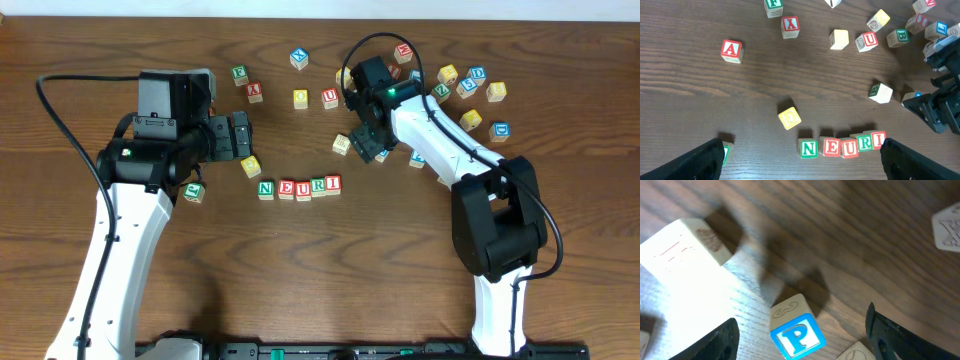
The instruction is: Spell out NEURIPS
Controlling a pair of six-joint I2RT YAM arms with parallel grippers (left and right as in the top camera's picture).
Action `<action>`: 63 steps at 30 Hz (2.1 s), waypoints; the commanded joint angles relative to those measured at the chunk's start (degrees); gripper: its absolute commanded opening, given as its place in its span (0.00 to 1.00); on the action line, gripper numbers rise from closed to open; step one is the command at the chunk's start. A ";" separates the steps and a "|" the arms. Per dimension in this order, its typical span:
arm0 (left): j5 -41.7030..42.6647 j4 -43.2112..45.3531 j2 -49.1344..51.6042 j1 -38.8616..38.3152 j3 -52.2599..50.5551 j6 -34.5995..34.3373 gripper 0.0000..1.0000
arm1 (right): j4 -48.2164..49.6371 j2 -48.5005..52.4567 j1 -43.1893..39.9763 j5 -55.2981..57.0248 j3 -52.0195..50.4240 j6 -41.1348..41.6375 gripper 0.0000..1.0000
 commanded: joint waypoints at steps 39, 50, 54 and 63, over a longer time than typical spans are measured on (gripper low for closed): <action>0.33 0.00 -0.52 0.09 1.31 0.33 0.98 | -0.72 -0.94 -4.17 -12.70 -3.76 -13.22 0.73; 0.33 0.00 -0.52 0.09 1.31 0.33 0.98 | -0.87 -0.94 -4.17 -12.70 -3.76 -13.18 0.53; 0.33 0.02 -0.52 0.09 1.31 0.33 0.98 | -0.92 -0.94 -4.17 -12.70 -3.76 -13.20 0.52; 0.33 0.00 -0.52 0.09 1.31 0.33 0.98 | -1.27 -0.94 -4.17 -12.72 -3.78 -13.66 0.52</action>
